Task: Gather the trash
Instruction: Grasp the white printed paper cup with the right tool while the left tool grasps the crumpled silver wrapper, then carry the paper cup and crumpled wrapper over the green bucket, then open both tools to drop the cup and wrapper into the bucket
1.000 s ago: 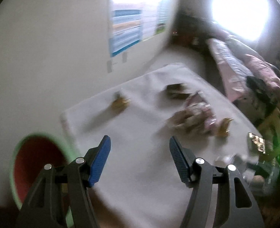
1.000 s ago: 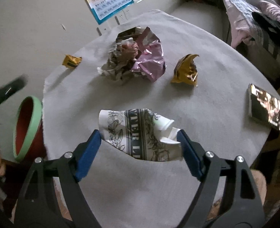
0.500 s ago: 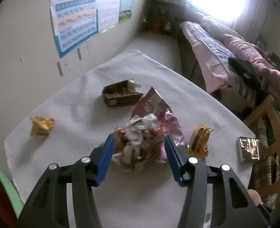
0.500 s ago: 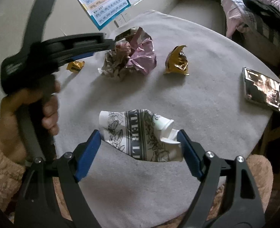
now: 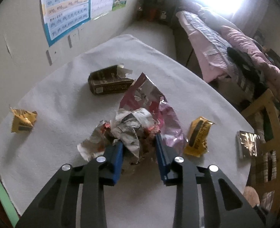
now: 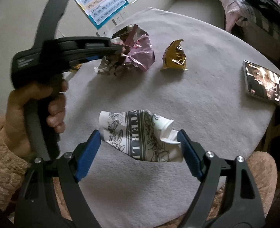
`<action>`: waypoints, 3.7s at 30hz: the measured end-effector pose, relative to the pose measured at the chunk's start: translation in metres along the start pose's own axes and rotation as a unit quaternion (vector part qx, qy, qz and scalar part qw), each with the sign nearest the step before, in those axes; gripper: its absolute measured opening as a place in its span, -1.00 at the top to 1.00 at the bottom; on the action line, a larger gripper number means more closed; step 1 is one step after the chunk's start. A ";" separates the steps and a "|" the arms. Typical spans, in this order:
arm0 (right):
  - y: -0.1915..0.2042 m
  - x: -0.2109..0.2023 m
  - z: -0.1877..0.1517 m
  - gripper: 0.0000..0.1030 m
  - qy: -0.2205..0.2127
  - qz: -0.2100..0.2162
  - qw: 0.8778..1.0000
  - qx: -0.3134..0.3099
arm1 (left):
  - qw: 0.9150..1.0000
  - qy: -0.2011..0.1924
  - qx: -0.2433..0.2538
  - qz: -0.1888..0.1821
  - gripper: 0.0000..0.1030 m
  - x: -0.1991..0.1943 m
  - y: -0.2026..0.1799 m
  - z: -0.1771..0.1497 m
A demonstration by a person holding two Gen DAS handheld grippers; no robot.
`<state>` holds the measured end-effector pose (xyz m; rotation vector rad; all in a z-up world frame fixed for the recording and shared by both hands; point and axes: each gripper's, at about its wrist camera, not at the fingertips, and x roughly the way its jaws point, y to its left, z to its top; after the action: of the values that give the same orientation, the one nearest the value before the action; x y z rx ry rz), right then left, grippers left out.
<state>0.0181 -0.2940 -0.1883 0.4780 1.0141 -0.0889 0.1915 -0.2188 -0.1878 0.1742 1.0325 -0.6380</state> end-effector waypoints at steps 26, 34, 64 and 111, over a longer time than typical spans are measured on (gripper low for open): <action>0.053 -0.016 0.010 -0.56 -0.016 -0.031 0.997 -0.064 | 0.982 -0.108 -0.114 0.107 0.46 -0.168 0.118 -0.094; 0.088 -0.016 0.019 -0.56 -0.018 -0.019 0.995 -0.096 | 0.979 -0.115 -0.124 0.116 0.45 -0.176 0.126 -0.103; 0.253 0.024 0.014 -0.56 0.018 0.068 0.963 -0.261 | 0.940 -0.114 -0.230 0.224 0.44 -0.219 0.229 -0.159; 0.333 0.064 0.003 -0.77 0.043 0.120 0.935 -0.330 | 0.920 -0.090 -0.283 0.256 -0.27 -0.227 0.278 -0.192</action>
<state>0.1511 0.0112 -0.1258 -0.0158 0.9965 0.4858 0.1274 0.1799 -0.1398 -0.1229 0.9042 0.1313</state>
